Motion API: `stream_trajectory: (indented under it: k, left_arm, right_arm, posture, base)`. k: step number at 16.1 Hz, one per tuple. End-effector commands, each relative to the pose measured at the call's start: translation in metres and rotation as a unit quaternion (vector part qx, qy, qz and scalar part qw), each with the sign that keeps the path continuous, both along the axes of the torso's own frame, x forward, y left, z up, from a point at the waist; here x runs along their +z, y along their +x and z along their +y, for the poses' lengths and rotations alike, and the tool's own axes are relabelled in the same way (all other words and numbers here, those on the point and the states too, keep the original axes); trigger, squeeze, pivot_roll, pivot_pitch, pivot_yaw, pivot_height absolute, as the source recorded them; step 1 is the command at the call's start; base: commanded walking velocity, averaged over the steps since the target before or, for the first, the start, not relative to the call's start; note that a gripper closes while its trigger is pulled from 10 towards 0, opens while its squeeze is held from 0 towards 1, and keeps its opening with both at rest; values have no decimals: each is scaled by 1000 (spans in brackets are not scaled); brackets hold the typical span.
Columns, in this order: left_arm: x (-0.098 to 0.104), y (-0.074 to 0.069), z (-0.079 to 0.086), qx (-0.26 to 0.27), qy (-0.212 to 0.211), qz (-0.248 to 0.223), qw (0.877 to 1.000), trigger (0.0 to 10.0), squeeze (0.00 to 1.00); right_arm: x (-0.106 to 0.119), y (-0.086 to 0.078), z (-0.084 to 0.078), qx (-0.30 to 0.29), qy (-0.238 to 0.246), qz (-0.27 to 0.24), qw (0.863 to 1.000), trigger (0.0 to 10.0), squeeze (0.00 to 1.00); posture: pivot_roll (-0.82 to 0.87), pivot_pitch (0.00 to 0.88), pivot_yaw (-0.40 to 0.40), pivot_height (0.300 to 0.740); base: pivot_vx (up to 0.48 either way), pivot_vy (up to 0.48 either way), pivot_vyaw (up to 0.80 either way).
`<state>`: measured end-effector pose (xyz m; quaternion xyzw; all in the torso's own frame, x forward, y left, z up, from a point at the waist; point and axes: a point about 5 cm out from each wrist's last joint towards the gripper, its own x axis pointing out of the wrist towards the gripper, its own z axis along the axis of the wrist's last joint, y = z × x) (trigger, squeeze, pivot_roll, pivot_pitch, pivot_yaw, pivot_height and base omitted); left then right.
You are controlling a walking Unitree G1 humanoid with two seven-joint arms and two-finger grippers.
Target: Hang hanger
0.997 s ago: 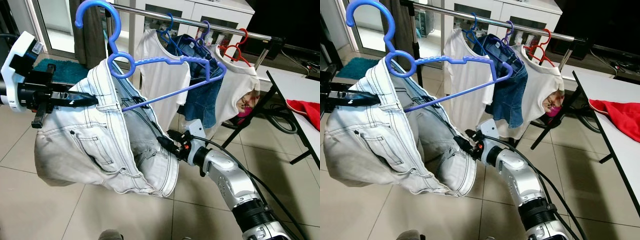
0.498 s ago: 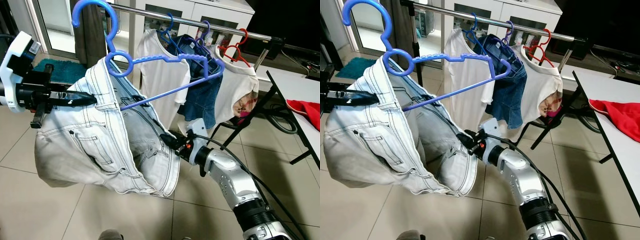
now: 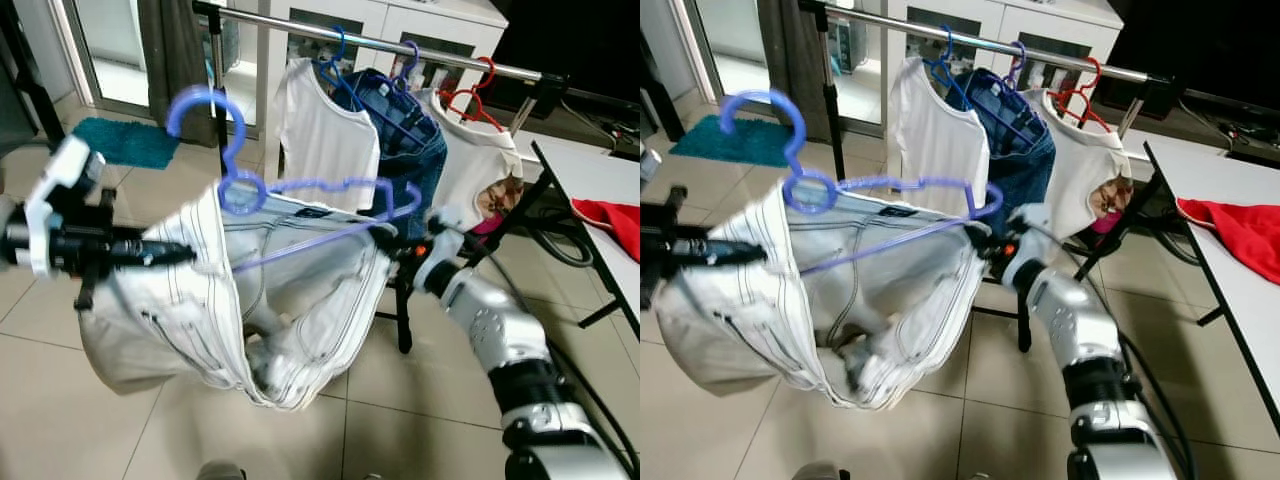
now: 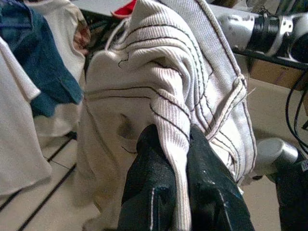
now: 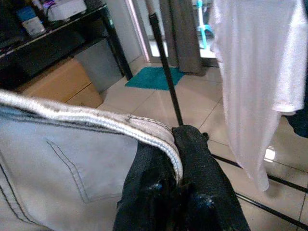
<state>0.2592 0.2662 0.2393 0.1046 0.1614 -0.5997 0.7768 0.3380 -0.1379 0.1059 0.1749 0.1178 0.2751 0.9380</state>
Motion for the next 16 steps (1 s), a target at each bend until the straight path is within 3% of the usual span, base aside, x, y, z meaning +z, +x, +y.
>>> stream_trajectory:
  k: [1,3,5,6,8,10,12,16]
  left_arm:
    - [9,-4,3,2,19,-31,999,0,0]
    - [0,-10,8,18,46,-23,999,0,0]
    - [-18,-18,23,45,120,-12,992,0,0]
    - [-22,-19,26,54,138,-11,989,0,0]
    - [-30,-14,40,129,199,-51,970,0,0]
    - [-32,-11,46,160,247,-74,953,0,0]
    - [-37,-9,46,174,269,-79,944,0,0]
    - [-70,1,18,155,241,-69,956,0,0]
  right_arm:
    - [2,6,-27,-54,-8,10,998,0,0]
    - [6,12,-38,-75,-13,12,997,0,0]
    - [13,18,-50,-88,-26,7,996,0,0]
    - [15,19,-52,-90,-31,4,995,0,0]
    - [22,23,-56,-86,-50,-8,995,0,0]
    - [25,25,-57,-80,-70,-17,994,0,0]
    - [28,25,-53,-66,-77,-26,994,0,0]
    - [37,19,-34,-8,-94,-36,995,0,0]
  posture:
    - [69,0,-128,740]
    - [71,0,-132,740]
    - [72,0,-138,740]
    - [73,0,-139,740]
    - [72,0,-141,740]
    - [72,0,-142,740]
    - [72,0,-142,740]
    - [76,0,-145,740]
  base:
    - [0,0,0]
    - [0,0,0]
    - [0,0,0]
    - [0,0,0]
    - [0,0,0]
    - [0,0,0]
    - [0,0,0]
    - [0,0,0]
